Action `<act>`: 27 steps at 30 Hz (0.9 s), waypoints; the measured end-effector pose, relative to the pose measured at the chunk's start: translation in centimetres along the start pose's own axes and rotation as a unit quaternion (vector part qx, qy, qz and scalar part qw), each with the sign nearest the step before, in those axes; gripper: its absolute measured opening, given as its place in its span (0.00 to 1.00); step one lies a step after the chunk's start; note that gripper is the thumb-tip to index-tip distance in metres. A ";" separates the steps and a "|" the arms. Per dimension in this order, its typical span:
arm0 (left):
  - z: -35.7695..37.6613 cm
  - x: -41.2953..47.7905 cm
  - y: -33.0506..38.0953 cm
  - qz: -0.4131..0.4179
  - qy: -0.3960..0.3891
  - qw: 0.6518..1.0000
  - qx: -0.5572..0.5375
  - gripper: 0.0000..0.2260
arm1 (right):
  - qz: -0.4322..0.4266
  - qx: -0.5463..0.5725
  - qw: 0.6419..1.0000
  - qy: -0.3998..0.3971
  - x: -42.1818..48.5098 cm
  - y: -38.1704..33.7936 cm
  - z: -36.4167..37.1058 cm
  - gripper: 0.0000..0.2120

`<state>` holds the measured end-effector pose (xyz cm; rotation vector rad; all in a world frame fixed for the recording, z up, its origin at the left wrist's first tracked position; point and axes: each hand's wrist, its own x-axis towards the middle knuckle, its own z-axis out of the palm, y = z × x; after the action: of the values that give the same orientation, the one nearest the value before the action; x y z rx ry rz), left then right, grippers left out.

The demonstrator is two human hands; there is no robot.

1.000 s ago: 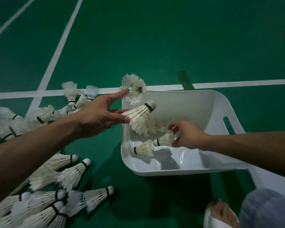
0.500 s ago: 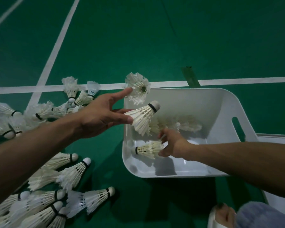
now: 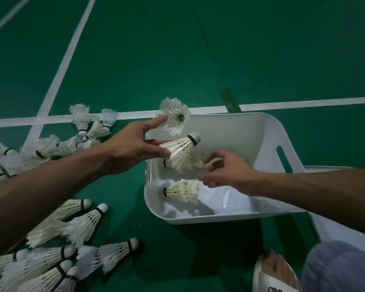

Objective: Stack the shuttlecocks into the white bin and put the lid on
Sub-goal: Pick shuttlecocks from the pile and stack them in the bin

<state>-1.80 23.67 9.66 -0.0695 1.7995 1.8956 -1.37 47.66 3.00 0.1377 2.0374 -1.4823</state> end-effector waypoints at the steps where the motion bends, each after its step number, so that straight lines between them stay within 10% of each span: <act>1: 0.3 0.1 0.0 0.000 0.003 1.000 0.005 0.40 | -0.003 0.079 0.997 -0.004 -0.6 -0.7 -0.1 0.21; 7: 2.4 0.6 -0.3 0.025 0.025 0.999 0.019 0.40 | -0.002 0.250 0.968 -0.007 -3.0 -3.7 0.6 0.23; 18: 3.0 2.0 -0.9 0.019 0.029 0.998 0.060 0.40 | -0.002 0.204 0.976 0.078 -0.1 -3.9 1.1 0.19; 23: 2.5 2.2 -0.5 0.033 0.057 0.993 0.103 0.36 | -0.063 -0.123 0.984 0.112 0.6 -2.0 -2.0 0.21; 27: 2.3 2.0 -0.6 0.027 0.054 0.990 0.128 0.35 | -0.040 -0.482 0.875 0.025 0.8 1.1 -3.3 0.26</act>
<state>-2.58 26.54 8.57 -0.0327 2.1234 1.7089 -2.88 50.77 2.34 -0.3218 2.5926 -0.3535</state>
